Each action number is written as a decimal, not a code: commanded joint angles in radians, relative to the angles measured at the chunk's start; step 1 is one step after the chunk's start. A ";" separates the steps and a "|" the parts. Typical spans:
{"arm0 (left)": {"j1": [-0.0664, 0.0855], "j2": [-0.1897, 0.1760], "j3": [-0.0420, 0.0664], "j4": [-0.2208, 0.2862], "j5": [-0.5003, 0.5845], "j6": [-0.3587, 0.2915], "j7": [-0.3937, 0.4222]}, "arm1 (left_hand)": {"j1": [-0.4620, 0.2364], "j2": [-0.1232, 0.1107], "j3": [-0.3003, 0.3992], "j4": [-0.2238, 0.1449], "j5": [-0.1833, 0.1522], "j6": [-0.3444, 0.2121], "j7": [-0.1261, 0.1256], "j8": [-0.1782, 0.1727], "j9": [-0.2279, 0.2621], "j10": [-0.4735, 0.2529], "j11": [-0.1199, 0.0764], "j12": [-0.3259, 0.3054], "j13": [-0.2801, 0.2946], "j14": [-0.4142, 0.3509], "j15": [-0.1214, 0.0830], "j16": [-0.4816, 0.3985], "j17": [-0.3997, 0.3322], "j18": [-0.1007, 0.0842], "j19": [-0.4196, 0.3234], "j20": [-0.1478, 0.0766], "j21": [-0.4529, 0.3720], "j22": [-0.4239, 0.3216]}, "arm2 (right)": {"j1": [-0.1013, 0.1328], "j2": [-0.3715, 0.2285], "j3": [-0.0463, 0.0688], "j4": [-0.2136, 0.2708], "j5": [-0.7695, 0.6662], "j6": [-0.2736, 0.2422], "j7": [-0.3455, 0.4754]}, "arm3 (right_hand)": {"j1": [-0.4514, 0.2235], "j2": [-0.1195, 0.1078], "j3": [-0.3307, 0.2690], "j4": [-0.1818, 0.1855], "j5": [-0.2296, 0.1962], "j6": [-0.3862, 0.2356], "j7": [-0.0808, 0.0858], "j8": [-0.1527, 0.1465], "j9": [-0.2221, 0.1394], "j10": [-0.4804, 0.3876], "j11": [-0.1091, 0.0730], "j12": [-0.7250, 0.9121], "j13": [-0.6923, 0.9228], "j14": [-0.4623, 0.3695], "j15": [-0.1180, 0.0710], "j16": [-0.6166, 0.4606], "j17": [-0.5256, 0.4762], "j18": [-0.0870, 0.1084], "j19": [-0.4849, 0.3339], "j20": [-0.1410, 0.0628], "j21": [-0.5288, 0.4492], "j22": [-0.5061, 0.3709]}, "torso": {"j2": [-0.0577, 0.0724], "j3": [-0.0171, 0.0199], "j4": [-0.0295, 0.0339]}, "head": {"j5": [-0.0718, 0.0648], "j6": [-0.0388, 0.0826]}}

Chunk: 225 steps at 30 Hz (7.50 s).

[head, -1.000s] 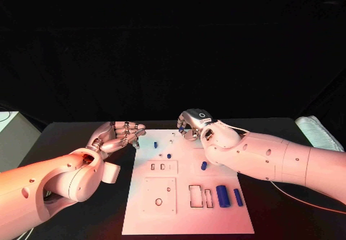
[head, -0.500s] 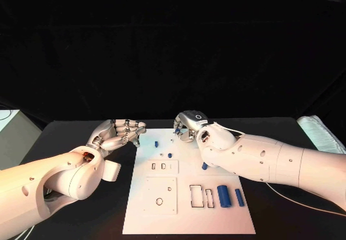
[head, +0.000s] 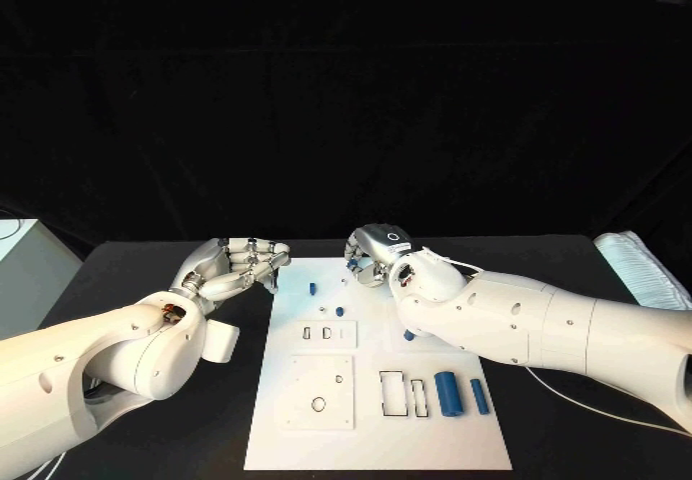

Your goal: Assemble the parts on the task board

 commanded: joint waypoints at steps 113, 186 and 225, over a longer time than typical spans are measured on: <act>0.014 -0.016 0.000 -0.031 0.018 0.029 -0.001 | 0.000 0.000 0.013 -0.002 -0.006 -0.013 0.001 -0.004 0.007 -0.012 0.002 -0.004 0.001 -0.014 0.000 0.007 0.002 0.013 -0.017 0.004 0.013 0.007 | 0.029 -0.252 0.012 0.083 0.379 0.198 0.015 | 0.100 0.023 -0.515 0.270 0.096 -0.176 0.035 -0.007 0.060 0.303 -0.002 1.507 1.458 0.103 0.026 0.250 0.470 -0.044 0.105 0.029 0.080 0.263 | -0.007 0.0146 -0.0305 | 0.014 -0.011; 0.014 -0.009 0.000 -0.032 0.025 0.036 -0.006 | 0.002 0.005 0.020 -0.002 -0.008 -0.016 0.003 -0.004 0.011 -0.014 0.003 -0.003 0.002 -0.017 0.002 0.009 0.003 0.013 -0.022 0.005 0.019 0.010 | 0.026 -0.156 0.010 0.250 0.108 -0.019 0.004 | 0.113 -0.003 -0.338 0.292 0.094 -0.085 0.003 0.022 0.045 0.303 -0.032 1.507 1.458 0.103 -0.001 0.250 0.470 -0.044 0.105 0.004 0.080 0.263 | -0.004 0.0145 -0.0257 | 0.019 -0.002; 0.014 -0.016 0.000 -0.027 0.026 0.034 -0.007 | 0.002 0.005 0.021 -0.002 -0.008 -0.016 0.003 -0.004 0.011 -0.015 0.003 -0.003 0.002 -0.017 0.002 0.009 0.003 0.013 -0.022 0.005 0.020 0.011 | -0.015 -0.021 0.001 0.103 0.089 0.044 -0.020 | 0.104 -0.008 -0.331 0.294 0.094 -0.092 0.005 0.018 0.042 0.303 -0.031 1.507 1.458 0.103 -0.001 0.250 0.470 -0.044 0.105 0.004 0.080 0.263 | -0.002 0.0128 -0.0223 | 0.034 -0.019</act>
